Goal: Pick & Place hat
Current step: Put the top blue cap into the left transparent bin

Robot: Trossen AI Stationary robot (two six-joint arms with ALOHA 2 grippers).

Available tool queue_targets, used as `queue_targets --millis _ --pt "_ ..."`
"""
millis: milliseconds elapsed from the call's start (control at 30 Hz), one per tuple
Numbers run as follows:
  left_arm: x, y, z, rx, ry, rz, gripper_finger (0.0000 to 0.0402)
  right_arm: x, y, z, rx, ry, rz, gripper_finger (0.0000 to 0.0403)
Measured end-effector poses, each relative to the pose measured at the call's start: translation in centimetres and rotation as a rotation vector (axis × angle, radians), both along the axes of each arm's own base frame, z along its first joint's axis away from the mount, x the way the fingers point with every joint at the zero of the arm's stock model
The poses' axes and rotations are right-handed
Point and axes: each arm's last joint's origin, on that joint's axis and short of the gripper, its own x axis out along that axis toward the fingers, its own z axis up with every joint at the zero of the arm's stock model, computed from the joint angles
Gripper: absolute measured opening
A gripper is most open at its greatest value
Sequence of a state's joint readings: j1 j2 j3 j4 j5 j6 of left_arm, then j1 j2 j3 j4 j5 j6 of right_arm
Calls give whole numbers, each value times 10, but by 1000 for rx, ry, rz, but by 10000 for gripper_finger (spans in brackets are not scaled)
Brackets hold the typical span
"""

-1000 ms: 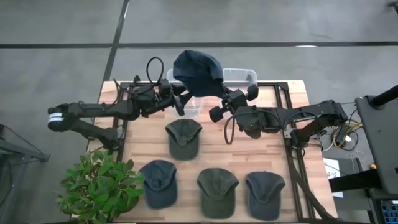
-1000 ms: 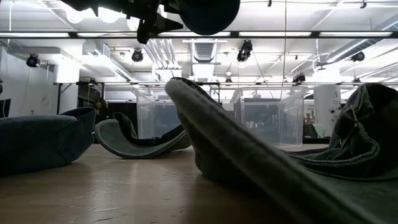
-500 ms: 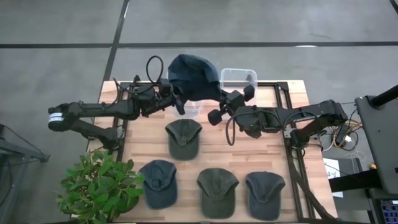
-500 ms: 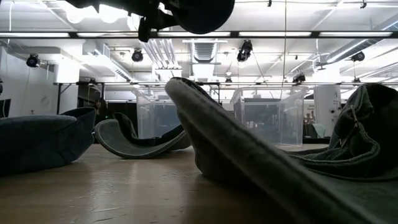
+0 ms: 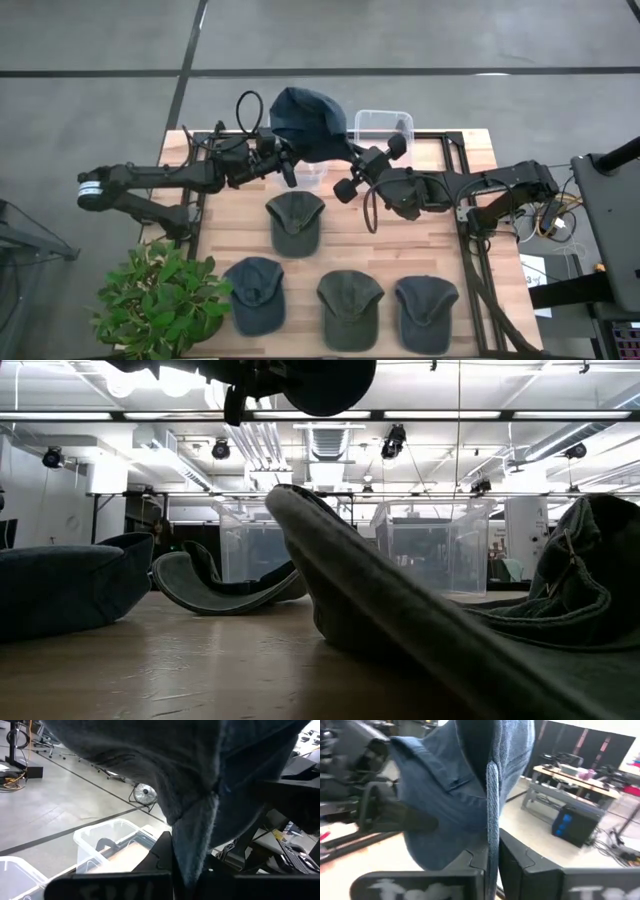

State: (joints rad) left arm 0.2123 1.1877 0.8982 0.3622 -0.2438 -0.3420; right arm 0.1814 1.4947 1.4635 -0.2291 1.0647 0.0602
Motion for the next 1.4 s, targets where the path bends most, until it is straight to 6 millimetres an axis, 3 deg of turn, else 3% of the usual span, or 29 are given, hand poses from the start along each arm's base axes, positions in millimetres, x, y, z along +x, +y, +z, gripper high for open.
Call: queue_targets --millis 300,467,633,833,967,1400 --pt "-3 3 3 25 6 100 5 -5 1 4 -16 34 53 109" --pt "-13 5 10 54 -5 225 5 -19 -1 4 -28 115 32 144" --pt "-24 6 22 100 -47 207 5 -35 -5 -2 2 201 1 163" --pt "-35 7 37 182 -153 30 5 -46 -7 -12 53 263 -36 165" --pt "-38 10 43 252 -211 -182 5 -49 -8 -17 47 322 -44 159" --pt "-47 3 57 290 -362 -630 5 -53 -9 -26 26 417 -54 155"
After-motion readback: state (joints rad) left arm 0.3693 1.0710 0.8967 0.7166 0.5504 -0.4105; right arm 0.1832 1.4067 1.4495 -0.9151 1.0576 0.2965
